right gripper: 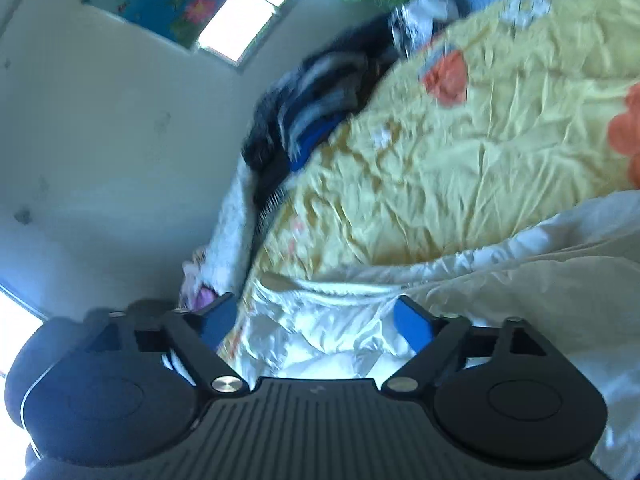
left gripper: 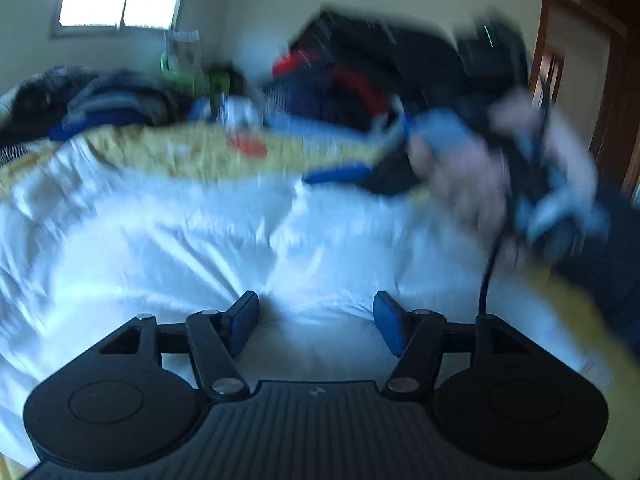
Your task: Fold small clothes
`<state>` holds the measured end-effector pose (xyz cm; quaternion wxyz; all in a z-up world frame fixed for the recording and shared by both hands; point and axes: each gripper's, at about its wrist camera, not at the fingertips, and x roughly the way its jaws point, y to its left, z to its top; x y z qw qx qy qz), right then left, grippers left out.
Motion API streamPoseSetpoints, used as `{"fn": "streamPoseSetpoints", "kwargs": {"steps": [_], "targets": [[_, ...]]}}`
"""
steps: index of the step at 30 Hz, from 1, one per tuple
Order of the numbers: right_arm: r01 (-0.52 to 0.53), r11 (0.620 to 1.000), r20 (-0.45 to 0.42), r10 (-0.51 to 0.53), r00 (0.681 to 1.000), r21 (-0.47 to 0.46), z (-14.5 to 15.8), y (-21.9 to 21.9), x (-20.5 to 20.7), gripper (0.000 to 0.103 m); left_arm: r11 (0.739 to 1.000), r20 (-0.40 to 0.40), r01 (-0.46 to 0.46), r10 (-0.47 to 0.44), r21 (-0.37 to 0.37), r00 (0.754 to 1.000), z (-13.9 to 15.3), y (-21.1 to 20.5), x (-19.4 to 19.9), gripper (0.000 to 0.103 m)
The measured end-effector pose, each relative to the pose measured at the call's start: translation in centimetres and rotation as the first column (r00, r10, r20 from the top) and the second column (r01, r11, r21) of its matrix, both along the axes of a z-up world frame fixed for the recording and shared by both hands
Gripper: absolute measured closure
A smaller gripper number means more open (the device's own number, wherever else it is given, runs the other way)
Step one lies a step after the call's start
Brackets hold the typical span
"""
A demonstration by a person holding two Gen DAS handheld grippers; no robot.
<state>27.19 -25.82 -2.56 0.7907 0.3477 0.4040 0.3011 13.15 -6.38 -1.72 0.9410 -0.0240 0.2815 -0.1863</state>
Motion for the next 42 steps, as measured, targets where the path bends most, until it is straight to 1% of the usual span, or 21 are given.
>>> {"fn": "streamPoseSetpoints", "kwargs": {"steps": [2, 4, 8, 12, 15, 17, 18, 20, 22, 23, 25, 26, 28, 29, 31, 32, 33, 34, 35, 38, 42], "targets": [[-0.016, 0.999, -0.077, 0.012, 0.997, -0.051, -2.1, 0.7, 1.7, 0.015, 0.999, 0.011, 0.001, -0.002, 0.049, 1.0, -1.3, -0.6, -0.2, 0.038], [-0.036, 0.994, -0.12, 0.024, 0.992, -0.101, -4.3, 1.5, 2.8, 0.017, 0.999, -0.015, 0.005, -0.004, 0.048, 1.0, -1.8, -0.6, 0.1, 0.038], [-0.038, 0.987, -0.055, 0.029, 0.998, -0.158, -5.4, 2.9, 3.1, 0.018, 1.0, -0.103, 0.001, -0.002, -0.015, 0.995, -2.1, 0.4, 1.2, 0.038], [-0.027, 0.994, -0.041, 0.022, 0.999, -0.108, -6.4, 2.8, 3.7, 0.017, 1.0, -0.092, 0.003, -0.003, 0.001, 0.996, -2.6, 0.1, 0.8, 0.038], [-0.033, 0.992, -0.008, 0.032, 0.999, -0.122, -6.6, 2.9, 3.2, 0.019, 1.0, -0.087, -0.002, 0.002, 0.009, 0.996, -2.5, -0.2, 0.4, 0.038], [-0.017, 0.991, 0.021, 0.02, 1.0, -0.134, -6.2, 2.8, 2.6, 0.02, 1.0, -0.085, 0.0, 0.001, 0.01, 0.996, -2.4, -0.2, 0.4, 0.037], [0.005, 0.99, 0.028, -0.001, 1.0, -0.142, -5.9, 2.6, 2.1, 0.024, 1.0, -0.085, 0.003, -0.002, 0.01, 0.996, -2.4, -0.1, 0.6, 0.037], [0.065, 0.99, 0.051, -0.059, 0.997, -0.128, -4.9, 1.6, 0.5, 0.025, 1.0, -0.084, 0.006, -0.005, 0.011, 0.996, -2.5, -0.1, 0.8, 0.037], [0.095, 0.99, 0.121, -0.082, 0.989, -0.106, -3.6, 0.4, -1.7, 0.025, 1.0, -0.085, 0.005, -0.005, 0.009, 0.996, -2.4, -0.1, 0.7, 0.037], [0.104, 0.987, 0.158, -0.085, 0.984, -0.122, -2.9, -0.2, -2.8, 0.025, 1.0, -0.086, 0.005, -0.004, 0.01, 0.996, -2.4, 0.0, 1.4, 0.037], [0.131, 0.971, 0.217, -0.087, 0.972, -0.199, -1.8, -1.2, -4.4, 0.025, 1.0, -0.085, 0.006, -0.005, 0.015, 0.996, -2.4, 0.0, 1.4, 0.037], [0.153, 0.955, 0.24, -0.091, 0.967, -0.253, -1.4, -1.8, -4.9, 0.023, 1.0, -0.084, 0.008, -0.007, 0.018, 0.996, -2.4, -0.1, 1.4, 0.037], [0.205, 0.911, 0.244, -0.12, 0.962, -0.358, -1.5, -3.1, -4.8, 0.023, 1.0, -0.084, 0.011, -0.01, 0.02, 0.996, -2.4, -0.1, 1.6, 0.037], [0.22, 0.897, 0.232, -0.137, 0.963, -0.383, -1.8, -3.9, -4.5, 0.023, 1.0, -0.083, 0.013, -0.011, 0.021, 0.996, -2.4, -0.1, 1.6, 0.037], [0.218, 0.888, 0.185, -0.154, 0.971, -0.404, -3.5, -5.0, -3.5, 0.025, 1.0, -0.082, 0.012, -0.011, 0.021, 0.997, -2.4, 0.0, 1.6, 0.036], [0.207, 0.895, 0.154, -0.158, 0.975, -0.394, -4.6, -5.6, -2.9, 0.027, 1.0, -0.081, 0.012, -0.01, 0.02, 0.997, -2.5, -0.1, 1.3, 0.036], [0.203, 0.905, 0.146, -0.159, 0.976, -0.375, -5.5, -5.8, -2.7, 0.028, 1.0, -0.081, 0.01, -0.009, 0.018, 0.997, -2.5, -0.1, 1.3, 0.035], [0.207, 0.908, 0.155, -0.159, 0.975, -0.366, -6.2, -5.7, -2.5, 0.029, 1.0, -0.082, 0.009, -0.008, 0.015, 0.997, -2.4, 0.0, 1.3, 0.035], [0.212, 0.9, 0.18, -0.153, 0.972, -0.38, -6.5, -5.3, -2.4, 0.028, 1.0, -0.083, 0.008, -0.007, 0.015, 0.997, -2.4, 0.0, 1.3, 0.035], [0.209, 0.872, 0.244, -0.108, 0.964, -0.443, -6.8, -3.8, -2.4, 0.023, 1.0, -0.079, 0.004, -0.003, 0.02, 0.997, -2.5, -0.1, 1.4, 0.035], [0.215, 0.828, 0.289, -0.068, 0.955, -0.517, -6.8, -2.1, -2.8, 0.016, 0.999, -0.061, 0.002, 0.001, 0.035, 0.998, -2.6, -0.3, 1.4, 0.035]]}}
